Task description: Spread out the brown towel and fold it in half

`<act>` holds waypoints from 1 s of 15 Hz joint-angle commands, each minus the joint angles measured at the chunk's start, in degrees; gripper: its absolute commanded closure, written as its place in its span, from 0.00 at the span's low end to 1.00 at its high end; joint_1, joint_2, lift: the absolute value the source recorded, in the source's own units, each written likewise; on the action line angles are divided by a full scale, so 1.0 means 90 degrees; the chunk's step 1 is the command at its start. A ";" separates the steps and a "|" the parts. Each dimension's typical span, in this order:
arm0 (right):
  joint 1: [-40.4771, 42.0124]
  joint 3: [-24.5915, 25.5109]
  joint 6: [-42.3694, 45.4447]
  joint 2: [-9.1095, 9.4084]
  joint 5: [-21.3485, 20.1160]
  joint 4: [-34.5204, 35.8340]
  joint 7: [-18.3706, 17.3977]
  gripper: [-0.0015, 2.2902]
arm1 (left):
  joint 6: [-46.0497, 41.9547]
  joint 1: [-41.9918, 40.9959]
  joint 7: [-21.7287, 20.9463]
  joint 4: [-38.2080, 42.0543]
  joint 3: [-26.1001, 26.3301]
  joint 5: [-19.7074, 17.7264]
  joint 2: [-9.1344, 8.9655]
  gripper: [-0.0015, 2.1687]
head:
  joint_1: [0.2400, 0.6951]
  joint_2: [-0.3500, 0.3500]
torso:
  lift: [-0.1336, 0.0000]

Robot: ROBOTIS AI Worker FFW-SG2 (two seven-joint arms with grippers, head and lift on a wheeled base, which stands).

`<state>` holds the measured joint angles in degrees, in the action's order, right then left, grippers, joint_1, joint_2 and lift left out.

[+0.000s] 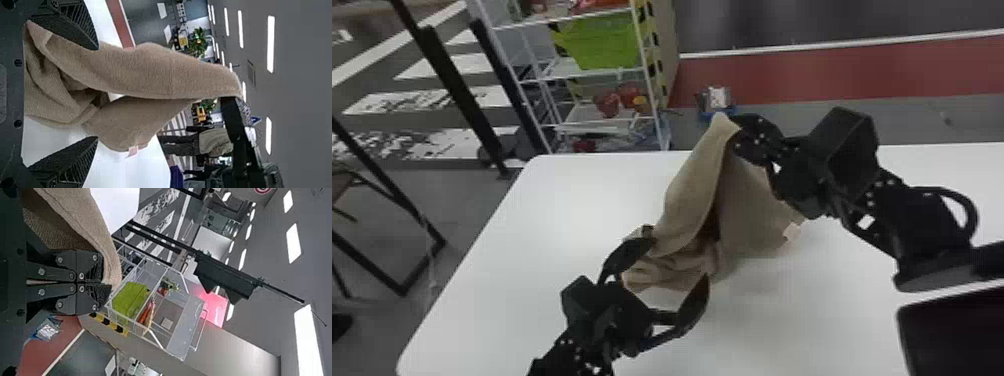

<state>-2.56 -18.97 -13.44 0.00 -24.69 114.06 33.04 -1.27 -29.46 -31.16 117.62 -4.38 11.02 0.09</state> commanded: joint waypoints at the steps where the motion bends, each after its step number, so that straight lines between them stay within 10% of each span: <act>1: -0.0126 -0.0022 -0.0202 0.0006 -0.0020 0.0110 0.0000 0.88 | 0.0000 0.0090 0.0005 -0.0188 0.0193 0.0240 -0.0026 0.04 | 1.00 0.83 | 0.00; 15: 0.0020 0.0232 -0.0651 0.0006 0.0165 0.0735 0.0157 0.88 | -0.0059 0.0832 0.0523 -0.0246 0.0144 0.0435 -0.0026 0.09 | 0.94 0.77 | 0.00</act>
<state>-2.71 -16.90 -19.41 0.00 -23.20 120.20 34.43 -2.34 -23.35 -25.66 115.37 -2.72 14.32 0.09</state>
